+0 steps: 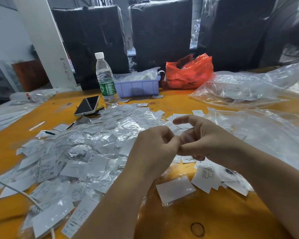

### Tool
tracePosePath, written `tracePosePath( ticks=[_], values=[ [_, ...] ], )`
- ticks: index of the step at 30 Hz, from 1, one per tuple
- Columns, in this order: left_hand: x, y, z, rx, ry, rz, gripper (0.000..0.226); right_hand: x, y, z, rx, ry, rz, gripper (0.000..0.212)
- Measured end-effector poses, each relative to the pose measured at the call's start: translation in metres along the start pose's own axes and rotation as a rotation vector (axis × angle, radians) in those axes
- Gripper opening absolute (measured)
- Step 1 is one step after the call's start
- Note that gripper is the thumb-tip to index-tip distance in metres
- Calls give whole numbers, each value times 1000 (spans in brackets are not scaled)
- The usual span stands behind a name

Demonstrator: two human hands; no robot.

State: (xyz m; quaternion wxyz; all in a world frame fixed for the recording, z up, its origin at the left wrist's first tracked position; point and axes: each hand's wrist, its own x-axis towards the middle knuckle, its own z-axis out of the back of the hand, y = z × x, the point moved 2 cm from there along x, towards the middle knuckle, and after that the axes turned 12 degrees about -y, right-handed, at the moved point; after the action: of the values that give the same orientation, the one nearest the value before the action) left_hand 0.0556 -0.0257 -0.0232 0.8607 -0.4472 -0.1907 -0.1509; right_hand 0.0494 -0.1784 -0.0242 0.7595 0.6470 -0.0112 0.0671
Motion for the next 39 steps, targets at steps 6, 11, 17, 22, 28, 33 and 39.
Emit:
tracePosePath(
  ticks=[6,11,17,22,28,33,39],
  values=[
    [3,1,4,-177,-27,107,19,2,3,6,53,-148,-3,57],
    [5,3,2,-305,63,241,15,5,3,14,256,-315,-31,46],
    [6,3,2,-424,79,276,14,5,2,10,232,-241,-71,31],
    [6,2,4,-447,56,222,16,3,3,7,238,-113,-134,13],
    [7,4,4,-404,42,210,17,0,3,4,206,-44,-186,10],
    [6,4,4,-451,15,246,20,2,3,6,243,-121,-180,12],
    [6,4,3,-476,-14,266,24,3,3,8,355,-209,-188,16]
  ],
)
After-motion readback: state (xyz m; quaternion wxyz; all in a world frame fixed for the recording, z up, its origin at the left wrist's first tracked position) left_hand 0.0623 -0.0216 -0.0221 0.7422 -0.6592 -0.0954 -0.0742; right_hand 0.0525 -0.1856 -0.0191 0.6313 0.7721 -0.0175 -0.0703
